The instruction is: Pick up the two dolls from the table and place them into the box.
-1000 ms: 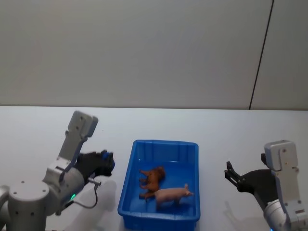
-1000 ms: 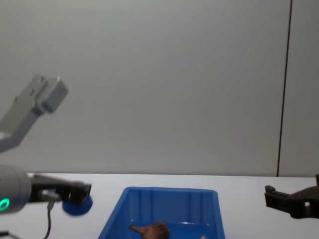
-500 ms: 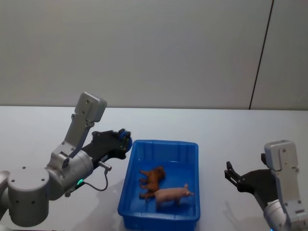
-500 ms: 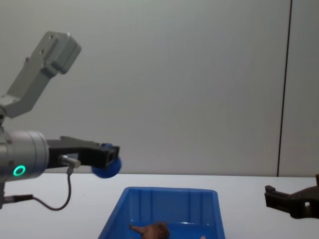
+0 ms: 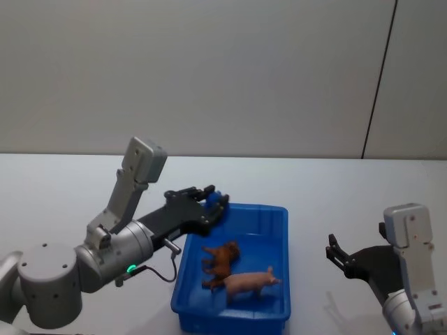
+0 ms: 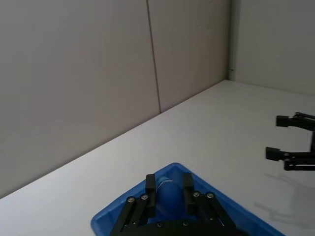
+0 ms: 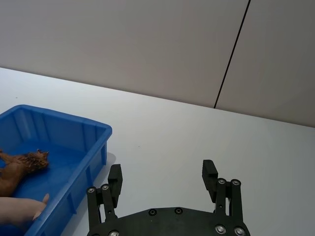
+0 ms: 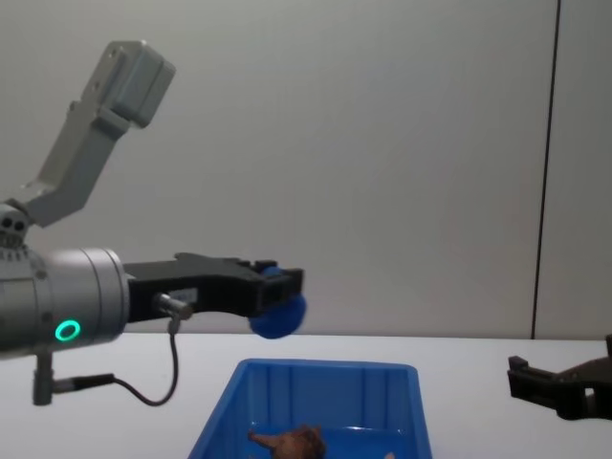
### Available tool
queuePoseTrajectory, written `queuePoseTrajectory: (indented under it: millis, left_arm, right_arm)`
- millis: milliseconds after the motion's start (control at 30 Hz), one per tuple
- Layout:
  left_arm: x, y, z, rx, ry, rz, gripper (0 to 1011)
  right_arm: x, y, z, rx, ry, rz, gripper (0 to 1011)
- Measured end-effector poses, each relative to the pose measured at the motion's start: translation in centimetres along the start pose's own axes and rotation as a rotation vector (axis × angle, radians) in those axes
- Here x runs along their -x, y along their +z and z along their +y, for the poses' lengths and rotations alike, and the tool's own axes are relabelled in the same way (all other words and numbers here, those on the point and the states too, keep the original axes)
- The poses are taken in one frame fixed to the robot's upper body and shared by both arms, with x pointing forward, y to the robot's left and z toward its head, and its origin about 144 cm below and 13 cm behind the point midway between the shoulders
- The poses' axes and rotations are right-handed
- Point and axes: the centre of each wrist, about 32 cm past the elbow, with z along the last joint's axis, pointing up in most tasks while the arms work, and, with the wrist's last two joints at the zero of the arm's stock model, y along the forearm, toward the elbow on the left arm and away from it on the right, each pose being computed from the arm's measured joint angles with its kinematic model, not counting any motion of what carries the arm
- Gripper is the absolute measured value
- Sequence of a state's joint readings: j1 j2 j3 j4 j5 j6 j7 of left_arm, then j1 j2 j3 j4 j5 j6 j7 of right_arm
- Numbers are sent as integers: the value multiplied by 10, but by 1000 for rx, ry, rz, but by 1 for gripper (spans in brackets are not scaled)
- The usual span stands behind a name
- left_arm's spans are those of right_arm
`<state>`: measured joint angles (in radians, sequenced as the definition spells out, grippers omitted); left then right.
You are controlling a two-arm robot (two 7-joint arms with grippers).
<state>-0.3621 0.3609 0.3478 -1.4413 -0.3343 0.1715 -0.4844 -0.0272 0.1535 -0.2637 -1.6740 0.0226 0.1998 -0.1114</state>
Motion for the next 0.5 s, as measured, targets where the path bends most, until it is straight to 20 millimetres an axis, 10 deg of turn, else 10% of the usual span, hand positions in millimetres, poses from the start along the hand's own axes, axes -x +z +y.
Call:
queuePoseTrajectory:
  millis: [500]
  left_arm:
    - [7, -10, -6, 50, -117, 24, 776]
  right_arm:
    - [0, 0, 0, 0, 0, 0, 1001]
